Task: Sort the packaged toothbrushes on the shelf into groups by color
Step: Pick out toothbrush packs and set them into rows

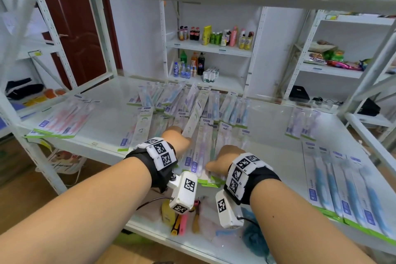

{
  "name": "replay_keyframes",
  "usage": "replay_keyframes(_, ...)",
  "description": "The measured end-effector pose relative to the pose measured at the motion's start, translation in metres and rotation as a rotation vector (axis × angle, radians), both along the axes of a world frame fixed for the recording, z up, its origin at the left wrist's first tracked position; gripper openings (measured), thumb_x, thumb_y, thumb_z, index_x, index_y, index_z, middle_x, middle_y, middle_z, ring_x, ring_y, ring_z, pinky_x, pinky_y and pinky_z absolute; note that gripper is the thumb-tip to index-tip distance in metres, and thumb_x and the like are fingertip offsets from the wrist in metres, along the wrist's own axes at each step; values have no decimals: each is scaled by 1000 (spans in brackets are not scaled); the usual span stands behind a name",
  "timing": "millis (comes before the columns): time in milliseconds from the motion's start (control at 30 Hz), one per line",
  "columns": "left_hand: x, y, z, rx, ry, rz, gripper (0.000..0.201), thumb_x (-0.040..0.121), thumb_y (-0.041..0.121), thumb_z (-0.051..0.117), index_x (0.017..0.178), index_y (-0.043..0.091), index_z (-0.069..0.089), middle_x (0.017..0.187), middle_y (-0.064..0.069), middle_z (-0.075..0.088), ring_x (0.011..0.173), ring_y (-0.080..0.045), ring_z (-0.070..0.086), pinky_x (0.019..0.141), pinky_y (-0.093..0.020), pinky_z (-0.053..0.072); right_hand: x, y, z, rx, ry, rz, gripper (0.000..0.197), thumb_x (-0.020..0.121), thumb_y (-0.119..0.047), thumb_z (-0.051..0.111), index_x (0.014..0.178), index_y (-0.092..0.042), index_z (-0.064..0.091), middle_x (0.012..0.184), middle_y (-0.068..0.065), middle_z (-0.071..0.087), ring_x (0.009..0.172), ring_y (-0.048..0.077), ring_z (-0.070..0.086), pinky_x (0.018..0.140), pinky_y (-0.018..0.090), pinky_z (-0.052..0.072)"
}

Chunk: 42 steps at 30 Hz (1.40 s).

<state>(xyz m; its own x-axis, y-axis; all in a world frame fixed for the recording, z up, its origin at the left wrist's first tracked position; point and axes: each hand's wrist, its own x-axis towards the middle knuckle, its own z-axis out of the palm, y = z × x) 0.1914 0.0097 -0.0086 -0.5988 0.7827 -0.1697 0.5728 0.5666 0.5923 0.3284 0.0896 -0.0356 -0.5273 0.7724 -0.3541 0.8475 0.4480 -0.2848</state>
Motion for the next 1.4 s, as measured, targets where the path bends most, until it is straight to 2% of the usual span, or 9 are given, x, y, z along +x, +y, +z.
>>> replay_keyframes(333,15,-5,1,397,-551,152,41,90,-3,39,130,6,42,103,-17,57,66,-26,55,46,-29,51,20,11,4,-63,157,-152,11,81,-19,55,73,-11,54,75,5,61,64,20,59,55,25,48)
replay_keyframes(500,41,23,16,239,-379,56,38,94,16,46,130,4,46,131,-22,52,105,-28,53,84,-33,41,57,21,9,-145,746,-498,14,85,-21,41,97,-14,42,83,9,53,60,31,64,55,40,57)
replay_keyframes(667,65,54,7,291,-350,-158,5,82,10,57,86,13,58,89,-13,61,79,-22,52,70,-30,42,106,42,18,-142,786,-591,58,90,-58,39,121,-9,46,93,4,48,72,19,45,65,28,37)
replay_keyframes(767,80,75,-2,283,-380,-251,19,78,14,64,95,6,62,75,-9,61,66,-22,54,66,-31,42,136,54,21,-189,858,-614,44,95,-47,37,109,-10,56,70,-2,41,58,12,36,53,26,31)
replay_keyframes(867,96,100,-6,319,-453,-318,10,78,22,67,74,13,65,65,-3,63,65,-22,58,70,-32,47,165,70,22,-206,903,-684,23,92,-13,46,70,-15,52,66,-1,45,56,11,43,55,26,40)
replay_keyframes(967,110,129,-13,352,-703,-279,17,83,29,65,91,15,62,88,-11,67,66,-24,68,53,-27,53,187,87,23,-178,945,-730,26,86,-1,53,67,-18,53,64,0,57,54,10,56,56,27,52)
replay_keyframes(1167,124,203,-17,276,-730,-248,37,88,49,54,80,13,59,65,-11,59,33,-13,36,38,-15,27,215,140,24,-14,969,-952,23,87,-21,56,67,-9,58,47,5,56,44,22,53,50,28,44)
replay_keyframes(1267,126,238,-25,242,-744,-203,28,91,28,49,68,12,51,47,-6,50,37,-17,38,44,-18,30,220,169,27,73,860,-991,27,91,-25,52,67,-13,54,65,9,58,57,23,53,56,21,46)
replay_keyframes(1400,128,267,-32,202,-746,-213,23,95,16,45,75,9,53,56,-10,47,44,-19,44,41,-20,35,217,194,34,67,673,-999,25,96,-16,45,118,-8,56,114,12,63,106,27,60,88,31,46)
